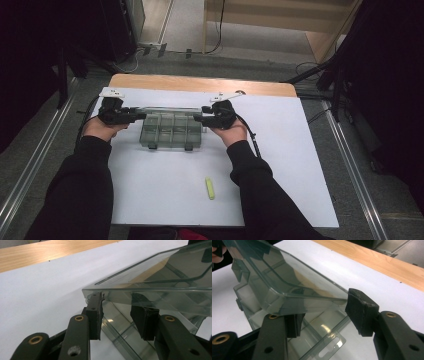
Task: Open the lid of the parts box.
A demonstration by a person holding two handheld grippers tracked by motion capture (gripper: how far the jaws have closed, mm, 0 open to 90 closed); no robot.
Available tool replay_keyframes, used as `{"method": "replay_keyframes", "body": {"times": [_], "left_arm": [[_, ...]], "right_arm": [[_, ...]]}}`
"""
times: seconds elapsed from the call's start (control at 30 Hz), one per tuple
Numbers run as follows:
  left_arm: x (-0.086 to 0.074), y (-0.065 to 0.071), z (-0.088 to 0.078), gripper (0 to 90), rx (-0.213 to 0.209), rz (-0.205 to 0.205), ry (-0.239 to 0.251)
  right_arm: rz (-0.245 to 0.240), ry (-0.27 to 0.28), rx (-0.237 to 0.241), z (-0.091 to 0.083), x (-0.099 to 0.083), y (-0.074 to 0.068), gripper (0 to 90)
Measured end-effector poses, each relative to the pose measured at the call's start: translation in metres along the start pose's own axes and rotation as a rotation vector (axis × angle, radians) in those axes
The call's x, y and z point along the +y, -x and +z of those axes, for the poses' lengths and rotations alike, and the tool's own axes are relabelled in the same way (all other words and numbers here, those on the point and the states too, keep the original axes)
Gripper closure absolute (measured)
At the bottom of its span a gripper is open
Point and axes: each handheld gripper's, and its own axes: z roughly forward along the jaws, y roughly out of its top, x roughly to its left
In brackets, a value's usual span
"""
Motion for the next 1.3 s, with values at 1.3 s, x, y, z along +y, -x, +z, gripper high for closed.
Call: {"method": "replay_keyframes", "body": {"times": [1.3], "left_arm": [[0.024, -0.001, 0.007, 59.8, 0.058, 0.005, 0.044]], "right_arm": [[0.020, 0.031, -0.036, 0.001, 0.025, 0.010, 59.5]]}}
